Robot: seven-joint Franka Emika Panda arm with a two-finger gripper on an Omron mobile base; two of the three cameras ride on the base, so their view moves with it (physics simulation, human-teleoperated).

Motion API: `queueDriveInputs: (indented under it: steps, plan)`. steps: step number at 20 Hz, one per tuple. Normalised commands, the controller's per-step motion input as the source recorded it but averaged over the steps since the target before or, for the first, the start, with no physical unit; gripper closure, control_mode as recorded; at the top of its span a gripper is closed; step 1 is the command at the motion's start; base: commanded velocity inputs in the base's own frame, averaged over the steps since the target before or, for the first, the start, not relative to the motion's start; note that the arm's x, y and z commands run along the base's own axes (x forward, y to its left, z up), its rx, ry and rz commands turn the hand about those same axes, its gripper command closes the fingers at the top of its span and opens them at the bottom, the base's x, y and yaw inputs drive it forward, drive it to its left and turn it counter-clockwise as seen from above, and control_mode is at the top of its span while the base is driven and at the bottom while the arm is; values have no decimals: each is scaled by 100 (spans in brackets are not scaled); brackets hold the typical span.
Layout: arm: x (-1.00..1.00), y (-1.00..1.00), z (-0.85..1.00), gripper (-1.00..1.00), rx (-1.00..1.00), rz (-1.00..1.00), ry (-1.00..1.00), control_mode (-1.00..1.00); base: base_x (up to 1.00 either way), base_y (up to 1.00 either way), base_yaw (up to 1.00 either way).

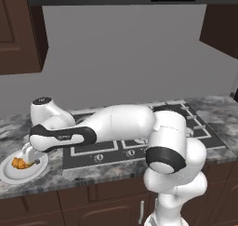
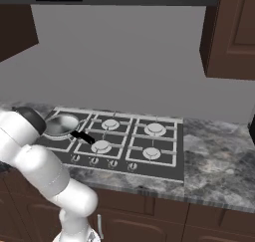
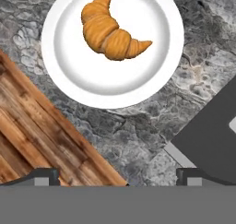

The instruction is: Pick the croissant and place it on the pan. Then turn on the stove to warm the croissant.

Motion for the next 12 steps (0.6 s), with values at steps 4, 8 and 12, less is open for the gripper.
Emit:
queueDriveInputs:
  steps: [4, 8, 12]
  plan:
    - [21, 34, -14, -100, 0, 0, 0, -100, 0, 0, 0]
    - [32, 36, -13, -100, 0, 0, 0, -100, 0, 0, 0]
    - [37, 44, -10, -100, 0, 0, 0, -100, 0, 0, 0]
